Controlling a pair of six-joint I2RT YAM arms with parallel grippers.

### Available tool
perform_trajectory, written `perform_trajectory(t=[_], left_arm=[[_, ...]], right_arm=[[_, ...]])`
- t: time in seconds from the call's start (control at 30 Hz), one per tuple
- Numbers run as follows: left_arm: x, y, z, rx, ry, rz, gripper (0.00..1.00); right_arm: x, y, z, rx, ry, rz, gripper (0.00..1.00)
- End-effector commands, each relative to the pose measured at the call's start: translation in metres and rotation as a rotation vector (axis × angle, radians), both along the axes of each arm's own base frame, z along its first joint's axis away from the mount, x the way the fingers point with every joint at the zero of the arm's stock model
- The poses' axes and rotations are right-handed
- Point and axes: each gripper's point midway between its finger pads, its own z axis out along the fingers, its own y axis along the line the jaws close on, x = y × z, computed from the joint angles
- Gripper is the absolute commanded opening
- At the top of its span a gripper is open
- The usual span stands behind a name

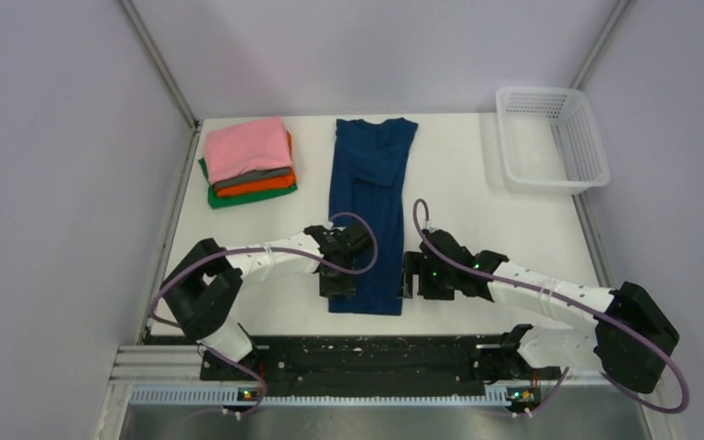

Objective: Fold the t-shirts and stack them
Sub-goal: Grab the bottom of the folded rectangular tshirt with both arms

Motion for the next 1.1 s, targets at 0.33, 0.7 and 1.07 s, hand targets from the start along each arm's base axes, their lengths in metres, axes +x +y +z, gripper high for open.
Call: perform_trajectory(t=[0.33,0.7,1.07], left_arm=[[-0.018,0.011,-0.015,-0.013,0.047,0.007,0.0],[-0.025,0.011,-0.005,-0.052,0.052,-0.01,0.0],[-0.04,0.034,0.003,0.003,0.075,-0.013,0.0]], right_arm=[[-0.018,0.049,-0.021,0.087,0.088,-0.041,0.62],[-0.045,0.053,-0.051,0.031,0.199,-0.033,0.29],[-0.054,0.02,-0.055,-0.055,0.199,-0.076,0.01]])
